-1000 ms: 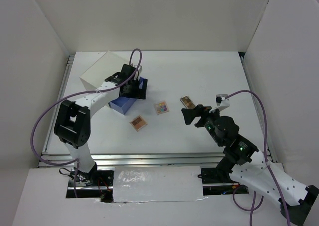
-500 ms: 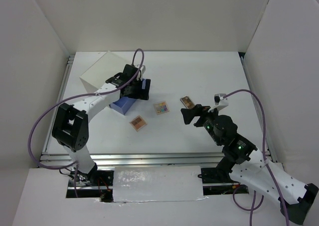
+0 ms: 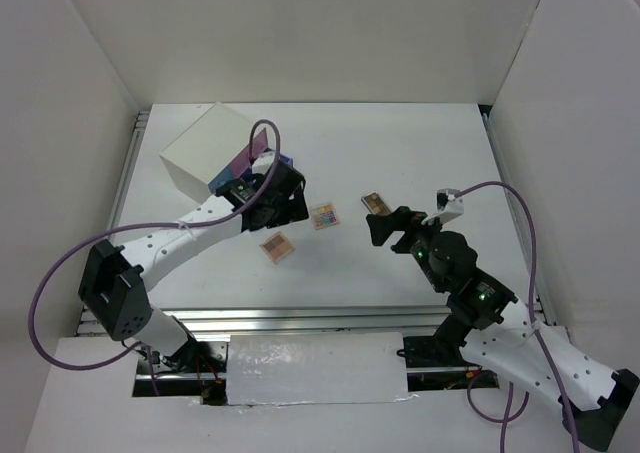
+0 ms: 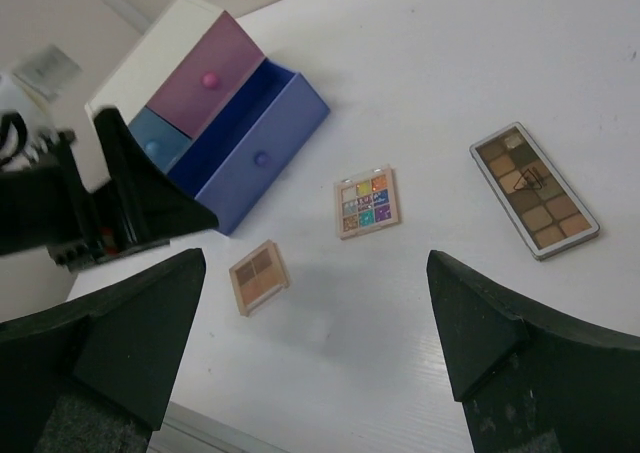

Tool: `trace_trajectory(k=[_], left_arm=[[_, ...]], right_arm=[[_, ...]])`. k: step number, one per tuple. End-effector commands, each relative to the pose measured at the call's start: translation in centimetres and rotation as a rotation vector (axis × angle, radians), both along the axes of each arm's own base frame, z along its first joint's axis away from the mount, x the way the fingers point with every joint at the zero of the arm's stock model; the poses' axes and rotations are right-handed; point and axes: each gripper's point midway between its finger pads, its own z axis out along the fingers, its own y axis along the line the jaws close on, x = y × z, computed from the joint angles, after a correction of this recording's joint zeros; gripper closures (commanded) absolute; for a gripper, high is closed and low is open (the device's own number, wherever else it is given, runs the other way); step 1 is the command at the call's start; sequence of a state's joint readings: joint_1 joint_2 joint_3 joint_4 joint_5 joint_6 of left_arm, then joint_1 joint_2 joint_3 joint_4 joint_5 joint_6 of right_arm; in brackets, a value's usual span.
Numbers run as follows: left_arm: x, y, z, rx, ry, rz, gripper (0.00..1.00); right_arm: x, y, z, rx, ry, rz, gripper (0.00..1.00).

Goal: Organize the makeup

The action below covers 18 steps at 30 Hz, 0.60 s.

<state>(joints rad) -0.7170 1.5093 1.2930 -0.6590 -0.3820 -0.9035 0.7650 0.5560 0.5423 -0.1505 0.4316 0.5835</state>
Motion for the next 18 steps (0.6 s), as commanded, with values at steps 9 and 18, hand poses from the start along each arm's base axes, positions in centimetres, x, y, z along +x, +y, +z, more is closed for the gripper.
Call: trace_trajectory(k=[9, 18], left_arm=[[-4.5, 3.2, -6.9, 0.097, 0.176, 0.489, 0.01], [-3.2, 2.9, -9.3, 0.132, 0.173, 0.492, 0.01]], right_arm=[[-0.6, -0.8, 0.7, 0.013, -0.044, 0.002, 0.00], [-0.9, 0.0, 0.6, -0.009, -0.057, 0.058, 0.00]])
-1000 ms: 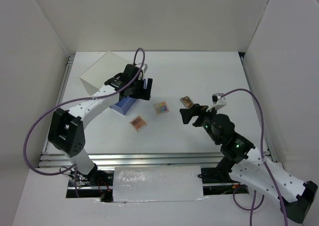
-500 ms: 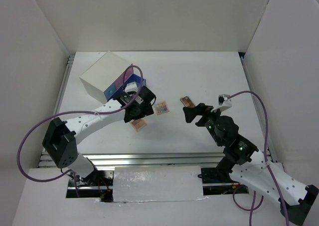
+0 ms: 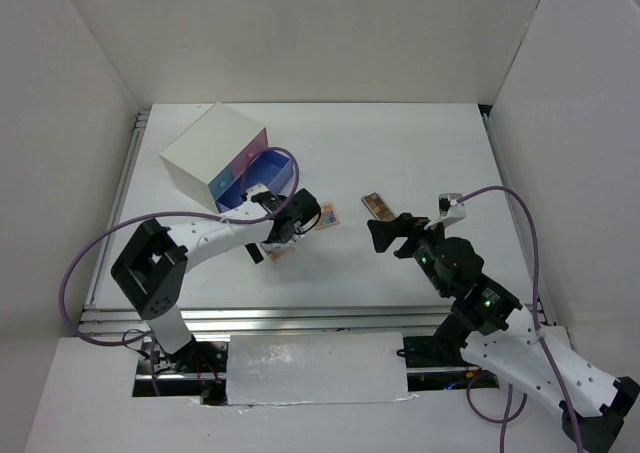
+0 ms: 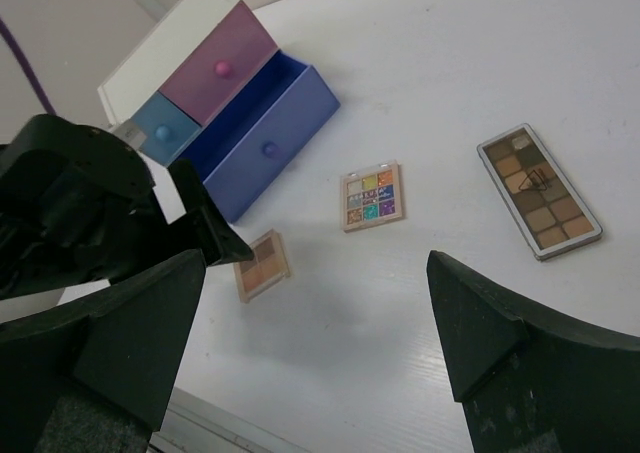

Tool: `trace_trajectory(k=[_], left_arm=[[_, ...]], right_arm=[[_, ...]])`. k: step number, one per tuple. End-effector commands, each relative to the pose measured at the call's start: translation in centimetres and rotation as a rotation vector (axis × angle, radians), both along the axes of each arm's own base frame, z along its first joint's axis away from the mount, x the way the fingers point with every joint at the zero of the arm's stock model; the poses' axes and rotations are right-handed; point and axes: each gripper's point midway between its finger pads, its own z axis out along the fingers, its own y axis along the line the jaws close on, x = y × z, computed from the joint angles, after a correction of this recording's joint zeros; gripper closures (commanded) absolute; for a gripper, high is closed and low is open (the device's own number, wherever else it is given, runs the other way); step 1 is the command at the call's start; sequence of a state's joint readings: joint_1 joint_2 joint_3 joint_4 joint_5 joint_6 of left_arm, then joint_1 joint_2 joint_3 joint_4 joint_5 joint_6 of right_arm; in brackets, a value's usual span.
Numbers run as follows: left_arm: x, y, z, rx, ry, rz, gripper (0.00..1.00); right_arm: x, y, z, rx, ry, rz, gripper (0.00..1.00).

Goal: Organize the makeup

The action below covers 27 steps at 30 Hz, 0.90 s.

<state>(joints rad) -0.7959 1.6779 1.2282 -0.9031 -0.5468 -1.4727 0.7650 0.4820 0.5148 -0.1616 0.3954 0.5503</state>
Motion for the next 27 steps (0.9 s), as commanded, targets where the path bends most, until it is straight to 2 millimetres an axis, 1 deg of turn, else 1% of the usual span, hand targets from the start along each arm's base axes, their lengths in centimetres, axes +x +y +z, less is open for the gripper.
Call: trace_trajectory(k=[1, 5, 11, 12, 16, 22, 27], left_arm=[[1.3, -0.1, -0.9, 0.024, -0.018, 0.025, 0.01], [1.8, 0.3, -1.9, 0.071, 0.008, 0.041, 0.00], [2.7, 0.8, -2.9, 0.075, 0.006, 0.042, 0.01], [3.1, 0.6, -3.0, 0.062, -0.002, 0.040, 0.01], [3.4, 0.6, -4.1, 0.050, 0.008, 0.026, 0.01], [3.3, 0.8, -5.8, 0.031, 0.037, 0.033, 0.01], [2.7, 0.9, -6.7, 0.035, 0.066, 0.042, 0.01]], right_arm=[[0.0, 0.3, 0.3, -0.007, -0.026, 0.024, 0.00], [-0.1, 0.1, 0.4, -0.009, -0.039, 0.025, 0.00], [-0.1, 0.2, 0.1, -0.026, -0.041, 0.033, 0.00], [-0.1, 0.3, 0.1, -0.029, -0.039, 0.036, 0.00], [0.0, 0.5, 0.0, -0.031, -0.040, 0.043, 0.00], [0.0, 0.4, 0.1, -0.034, -0.046, 0.039, 0.00], [0.0, 0.3, 0.2, -0.029, -0.052, 0.036, 0.00]])
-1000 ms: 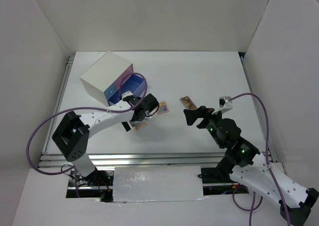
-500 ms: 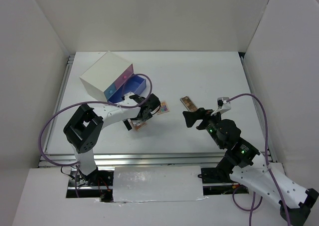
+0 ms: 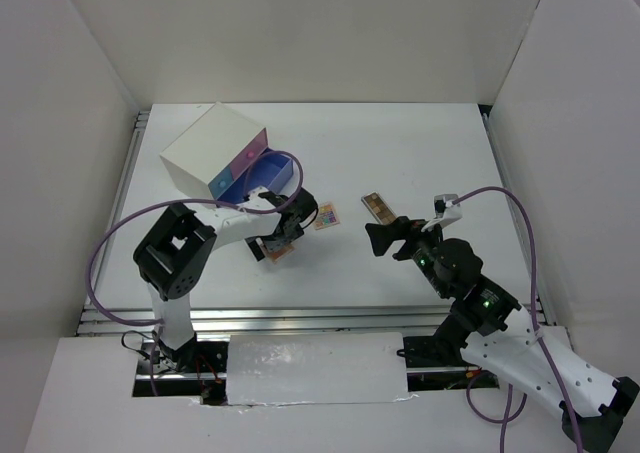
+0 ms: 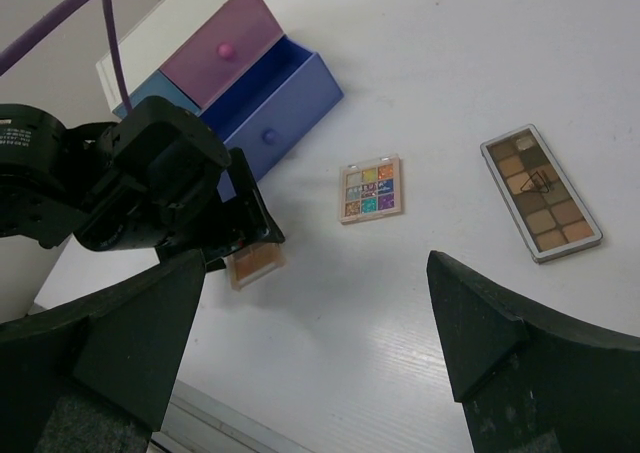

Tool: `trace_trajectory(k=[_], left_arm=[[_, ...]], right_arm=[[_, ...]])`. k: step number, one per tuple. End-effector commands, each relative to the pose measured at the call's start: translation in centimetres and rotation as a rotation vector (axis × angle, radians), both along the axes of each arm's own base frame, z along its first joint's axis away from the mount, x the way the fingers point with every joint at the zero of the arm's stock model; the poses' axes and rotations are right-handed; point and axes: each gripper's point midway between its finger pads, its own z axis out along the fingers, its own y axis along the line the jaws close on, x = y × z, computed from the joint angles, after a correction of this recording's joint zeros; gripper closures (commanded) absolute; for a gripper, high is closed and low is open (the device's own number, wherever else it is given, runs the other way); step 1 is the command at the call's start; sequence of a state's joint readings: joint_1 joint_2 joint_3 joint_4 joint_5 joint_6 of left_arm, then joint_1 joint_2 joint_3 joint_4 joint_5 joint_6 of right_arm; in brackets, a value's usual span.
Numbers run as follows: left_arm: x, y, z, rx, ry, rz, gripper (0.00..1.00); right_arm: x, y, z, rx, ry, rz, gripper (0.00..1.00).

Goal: Organize the makeup

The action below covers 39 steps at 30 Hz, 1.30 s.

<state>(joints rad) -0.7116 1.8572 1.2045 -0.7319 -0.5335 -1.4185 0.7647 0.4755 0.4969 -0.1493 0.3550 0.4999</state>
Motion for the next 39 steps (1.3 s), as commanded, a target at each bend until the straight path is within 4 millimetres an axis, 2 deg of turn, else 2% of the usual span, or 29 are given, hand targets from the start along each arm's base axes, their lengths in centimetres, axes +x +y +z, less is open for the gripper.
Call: trace_trajectory(k=[1, 4, 8, 10, 11, 12, 16, 18, 22, 25, 27, 30, 31, 33, 34, 35, 39], left_arm=[[-0.4, 0.2, -1.0, -0.001, 0.020, 0.007, 0.01], [-0.6, 0.0, -1.7, -0.018, 0.023, 0.000, 0.01], [-1.1, -0.1, -2.4, -0.041, 0.028, -0.007, 0.11], [-1.3, -0.4, -2.1, -0.060, 0.017, -0.016, 0.24], [-1.6, -0.4, -2.1, -0.063, 0.014, -0.025, 0.27], [-1.7, -0.9, -1.6, -0.075, -0.002, -0.037, 0.36], [-2.4, -2.1, -0.5, -0.066, -0.029, -0.103, 0.53], [-2.2, -3.0, 0.9, -0.055, -0.066, -0.143, 0.60], [-1.8, -3.0, 4.2, 0.022, -0.133, -0.190, 0.62], [-0.4, -2.6, 7.7, 0.076, -0.214, -0.202, 0.63], [0.7, -1.3, 9.8, 0.153, -0.273, -0.172, 0.62], [3.0, 0.1, 14.1, 0.214, -0.344, -0.126, 0.60], [3.7, 0.5, 14.8, 0.222, -0.359, -0.114, 0.60], [5.6, 2.5, 16.0, 0.272, -0.384, -0.073, 0.59], [6.9, 2.6, 17.0, 0.261, -0.421, -0.054, 0.59], [7.9, 3.9, 17.3, 0.284, -0.420, -0.038, 0.58], [11.3, 5.7, 18.3, 0.295, -0.488, 0.000, 0.58]], right_arm=[[0.3, -0.1, 0.7, 0.013, -0.035, -0.009, 0.00], [0.3, -0.1, 0.7, 0.018, -0.035, -0.007, 0.00], [0.2, -0.3, 0.7, 0.018, -0.037, -0.016, 0.00], [0.3, -0.4, 0.6, 0.016, -0.038, -0.019, 0.00], [0.2, -0.4, 0.7, 0.020, -0.039, -0.019, 0.00], [0.3, -0.4, 0.7, 0.020, -0.040, -0.020, 0.00], [0.3, -0.4, 0.6, 0.022, -0.037, -0.022, 0.00], [0.3, -0.4, 0.6, 0.021, -0.039, -0.020, 0.00], [0.3, -0.6, 0.8, 0.024, -0.043, -0.031, 0.00], [0.3, -0.7, 0.7, 0.021, -0.043, -0.034, 0.00], [0.3, -0.6, 0.7, 0.022, -0.044, -0.031, 0.00], [0.4, -0.7, 0.6, 0.020, -0.042, -0.036, 0.00], [0.4, -0.7, 0.6, 0.020, -0.042, -0.037, 0.00], [0.4, -0.7, 0.6, 0.018, -0.042, -0.039, 0.00], [0.4, -0.8, 0.6, 0.019, -0.044, -0.040, 0.00], [0.4, -0.8, 0.6, 0.019, -0.044, -0.042, 0.00], [0.4, -0.8, 0.6, 0.017, -0.046, -0.040, 0.00]])
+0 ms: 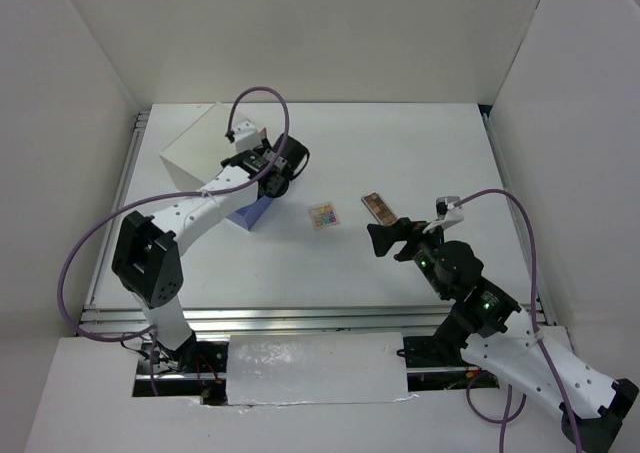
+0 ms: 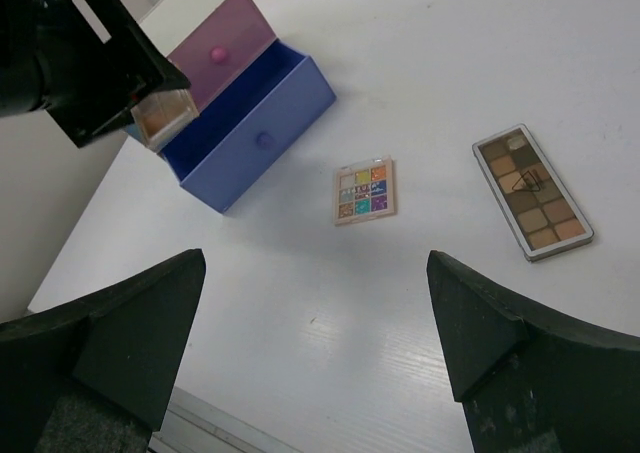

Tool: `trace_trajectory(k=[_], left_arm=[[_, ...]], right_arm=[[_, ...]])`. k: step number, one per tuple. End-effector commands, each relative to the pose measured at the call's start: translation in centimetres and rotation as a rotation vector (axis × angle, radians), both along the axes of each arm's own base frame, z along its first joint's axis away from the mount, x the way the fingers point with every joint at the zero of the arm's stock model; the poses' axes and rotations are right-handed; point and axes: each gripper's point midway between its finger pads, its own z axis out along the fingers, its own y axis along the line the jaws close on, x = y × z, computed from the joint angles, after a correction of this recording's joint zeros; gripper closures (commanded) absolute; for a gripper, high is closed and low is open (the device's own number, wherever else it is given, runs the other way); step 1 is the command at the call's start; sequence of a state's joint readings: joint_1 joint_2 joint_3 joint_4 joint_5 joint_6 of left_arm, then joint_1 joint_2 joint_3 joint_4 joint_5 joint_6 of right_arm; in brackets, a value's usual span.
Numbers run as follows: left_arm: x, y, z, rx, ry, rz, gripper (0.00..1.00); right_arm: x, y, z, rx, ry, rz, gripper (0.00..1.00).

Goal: Organize the makeup

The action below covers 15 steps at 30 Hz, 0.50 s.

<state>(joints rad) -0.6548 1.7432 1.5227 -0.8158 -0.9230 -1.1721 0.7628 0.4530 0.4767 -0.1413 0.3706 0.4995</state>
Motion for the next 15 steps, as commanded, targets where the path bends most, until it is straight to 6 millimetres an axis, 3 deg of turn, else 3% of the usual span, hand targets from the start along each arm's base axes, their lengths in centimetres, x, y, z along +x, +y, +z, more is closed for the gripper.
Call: trace_trajectory(k=[1, 3, 7, 15], left_arm=[[2.8, 2.5, 2.2, 0.099, -0.096, 0.035, 0.58], [4.1, 3.6, 2.0, 0.130, -0.103, 0.068, 0.56], [5.6, 3.9, 1.2, 0.154, -0.109, 0.079, 0.53], [6.0, 4.2, -1.1, 0.166, -0.081, 0.101, 0.39]], right_arm=[[0.4, -0.3, 0.8, 0.009, -0.036, -0.021, 0.00], [0.4, -0.2, 0.7, 0.005, -0.035, -0.019, 0.00], [0.4, -0.2, 0.6, 0.001, -0.033, -0.017, 0.00], [0.4, -0.1, 0.8, 0.000, -0.041, -0.009, 0.00]])
